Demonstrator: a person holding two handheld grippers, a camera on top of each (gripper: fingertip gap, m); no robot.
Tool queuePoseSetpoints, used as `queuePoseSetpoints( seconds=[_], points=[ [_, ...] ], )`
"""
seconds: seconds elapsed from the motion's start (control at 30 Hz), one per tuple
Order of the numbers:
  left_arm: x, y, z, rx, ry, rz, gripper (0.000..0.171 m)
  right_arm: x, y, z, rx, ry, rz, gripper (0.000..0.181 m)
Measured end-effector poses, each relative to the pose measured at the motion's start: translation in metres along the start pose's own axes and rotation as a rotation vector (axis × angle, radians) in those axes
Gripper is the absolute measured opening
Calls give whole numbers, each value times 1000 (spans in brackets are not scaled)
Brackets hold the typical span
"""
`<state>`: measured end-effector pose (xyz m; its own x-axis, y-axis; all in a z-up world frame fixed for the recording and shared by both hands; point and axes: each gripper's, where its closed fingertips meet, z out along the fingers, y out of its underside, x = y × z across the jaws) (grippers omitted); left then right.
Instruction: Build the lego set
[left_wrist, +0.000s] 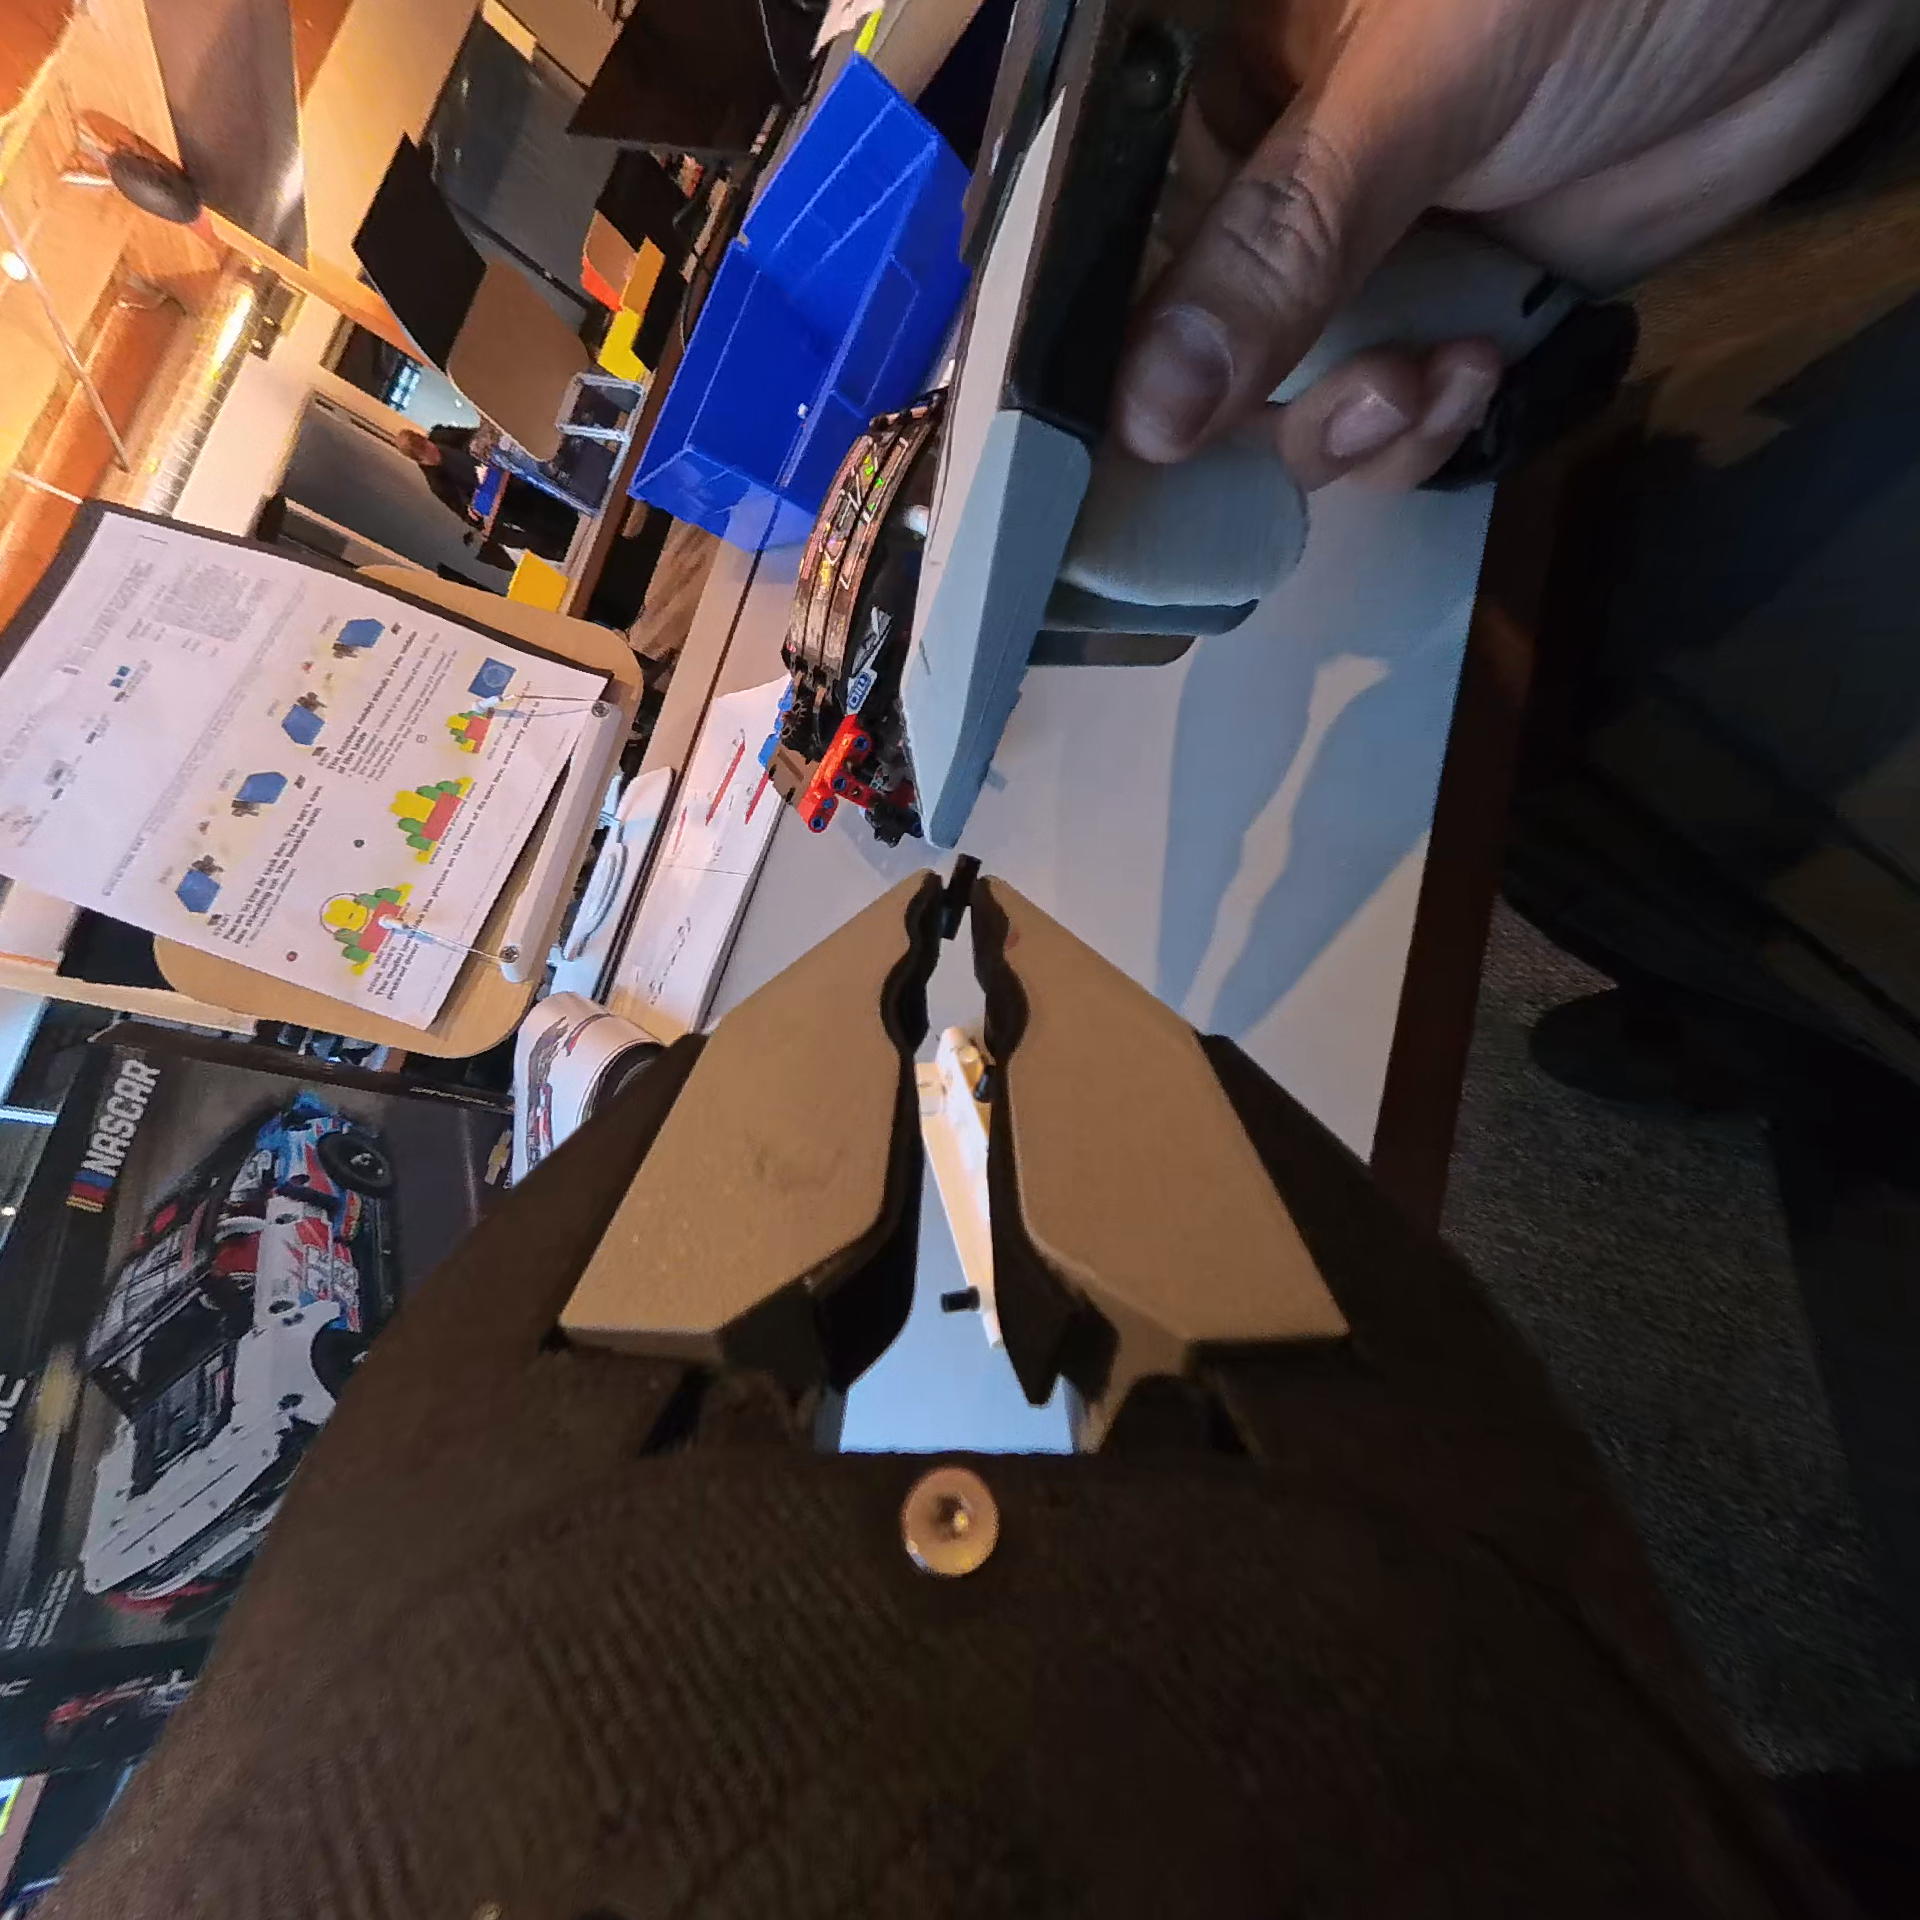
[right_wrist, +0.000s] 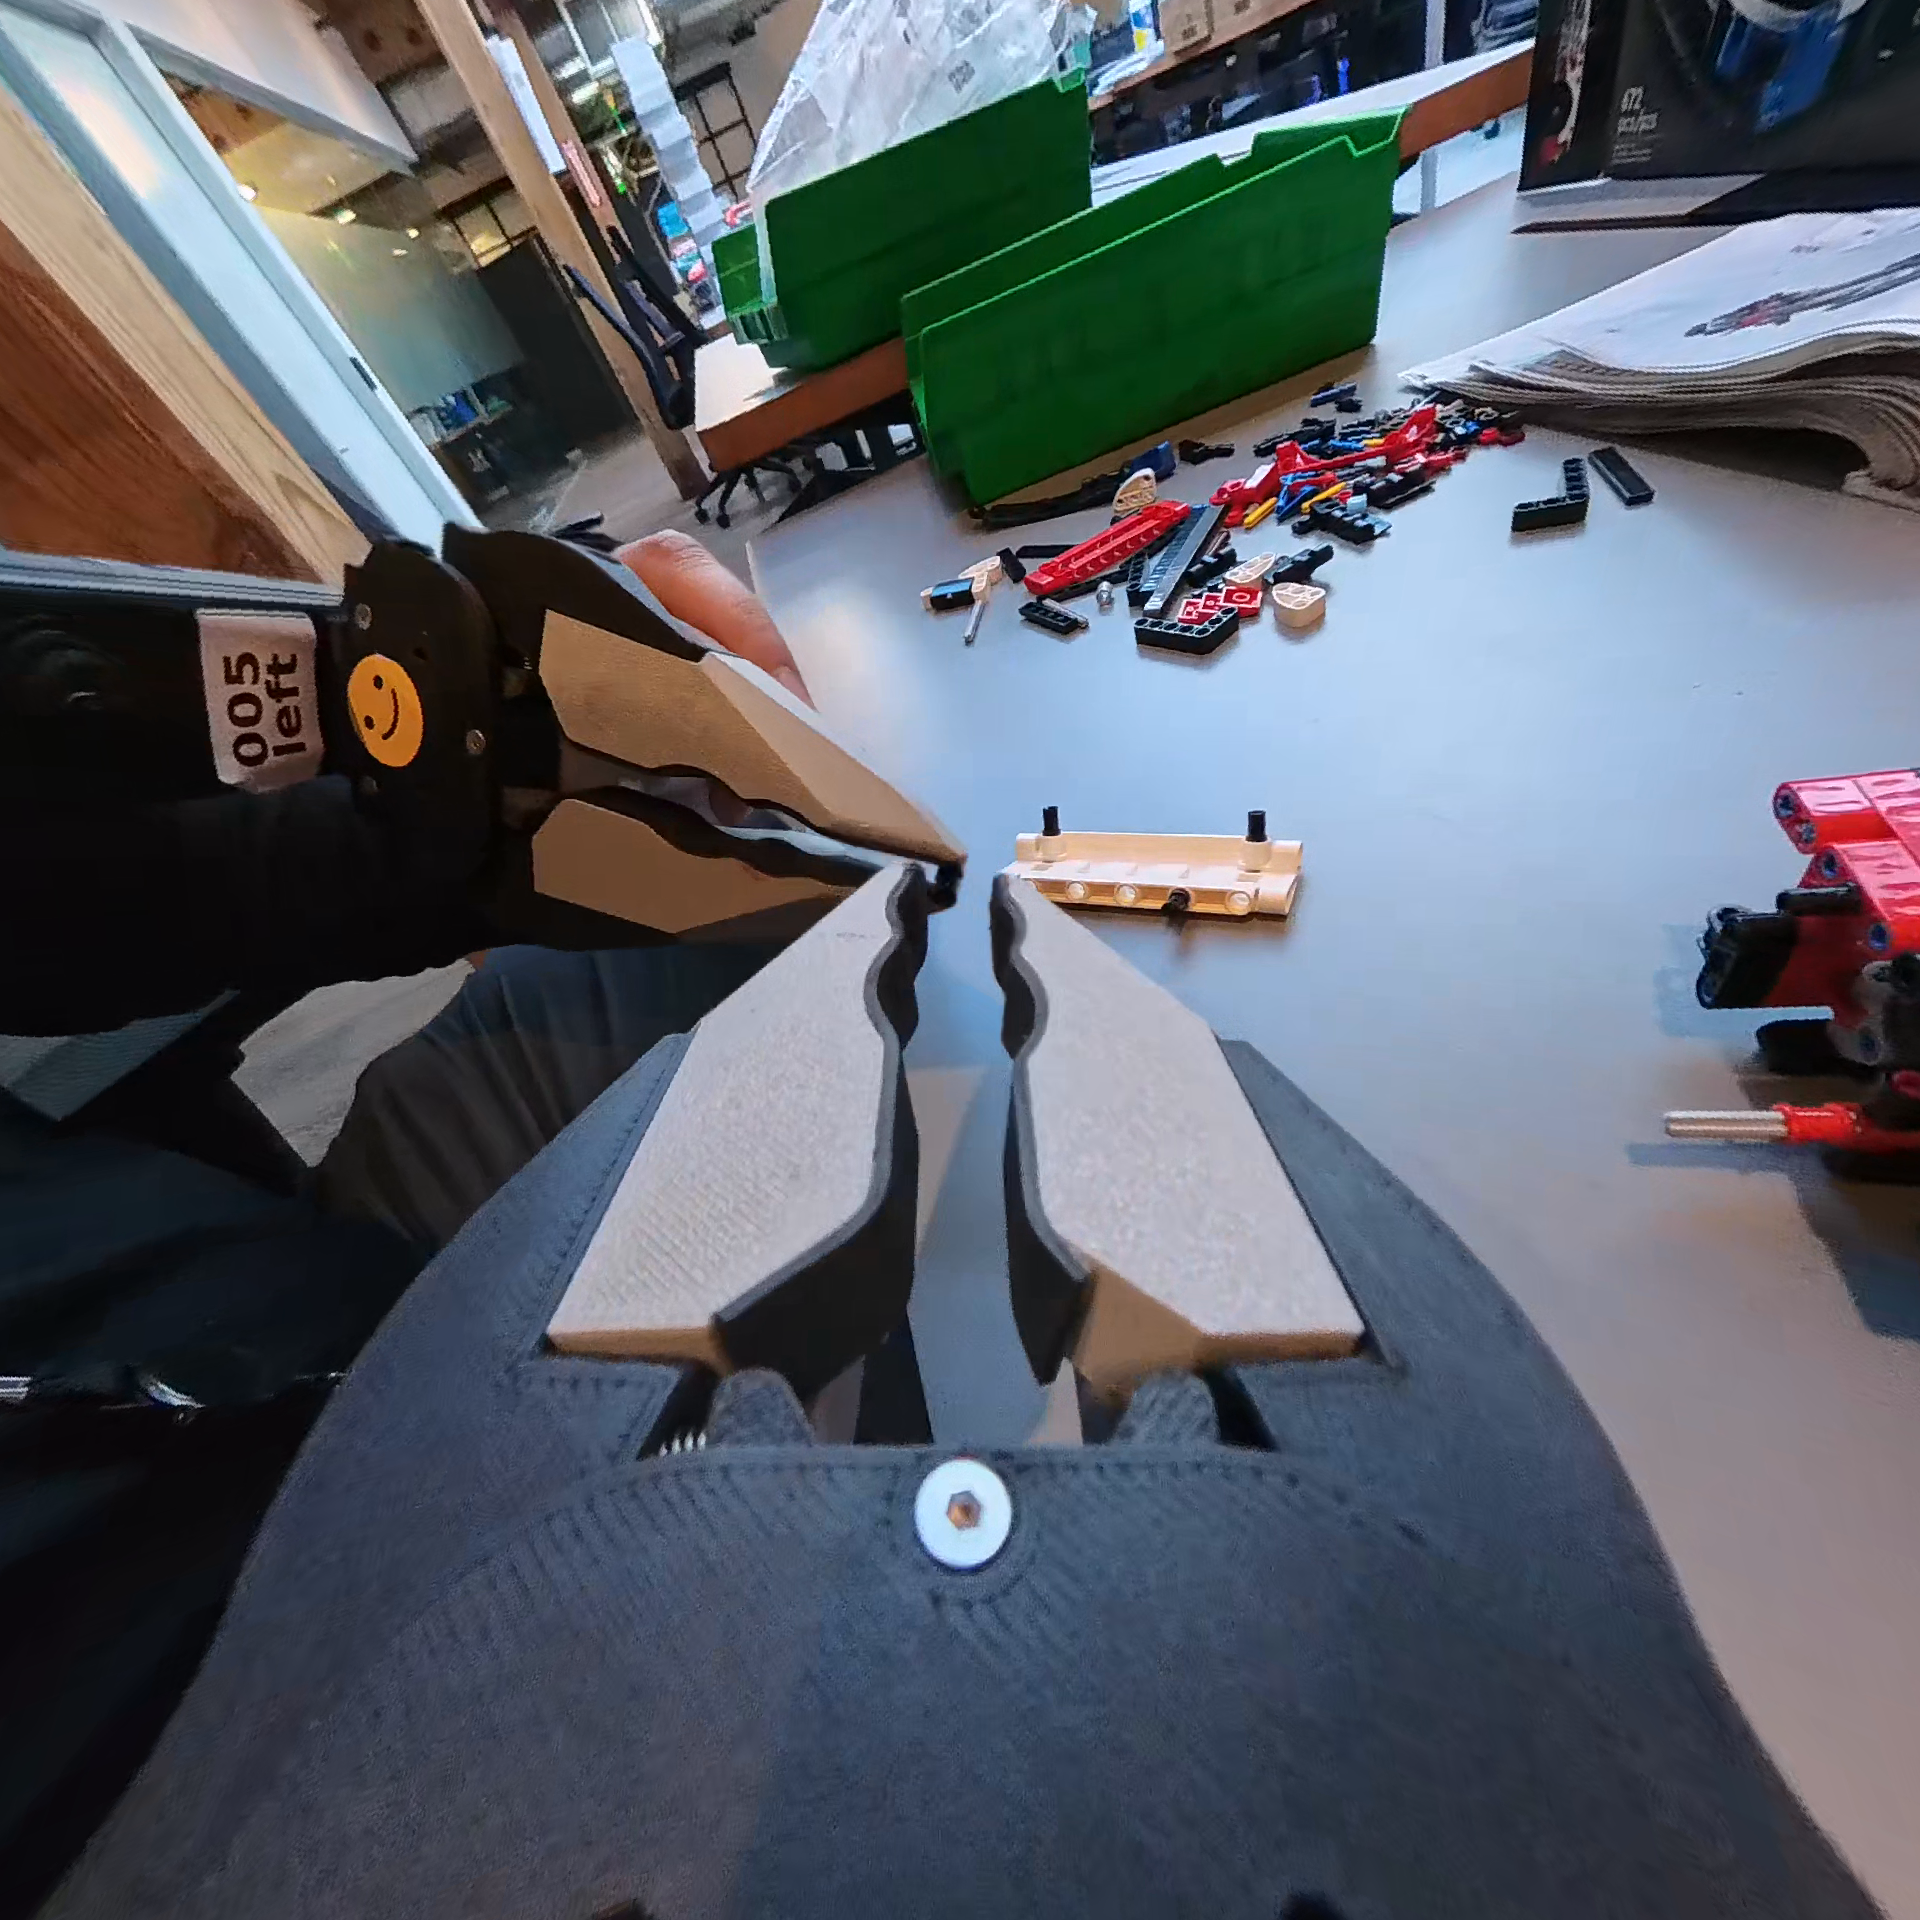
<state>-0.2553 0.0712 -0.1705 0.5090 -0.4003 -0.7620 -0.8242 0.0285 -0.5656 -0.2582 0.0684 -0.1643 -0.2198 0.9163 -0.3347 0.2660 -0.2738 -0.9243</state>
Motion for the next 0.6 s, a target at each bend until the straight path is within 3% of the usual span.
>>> queuePoseSetpoints(
  seconds=[0.6],
  points=[
    [1,-2,-7,60,-34,24,2,-10,6,7,-39,-68,4,1]
  ],
)
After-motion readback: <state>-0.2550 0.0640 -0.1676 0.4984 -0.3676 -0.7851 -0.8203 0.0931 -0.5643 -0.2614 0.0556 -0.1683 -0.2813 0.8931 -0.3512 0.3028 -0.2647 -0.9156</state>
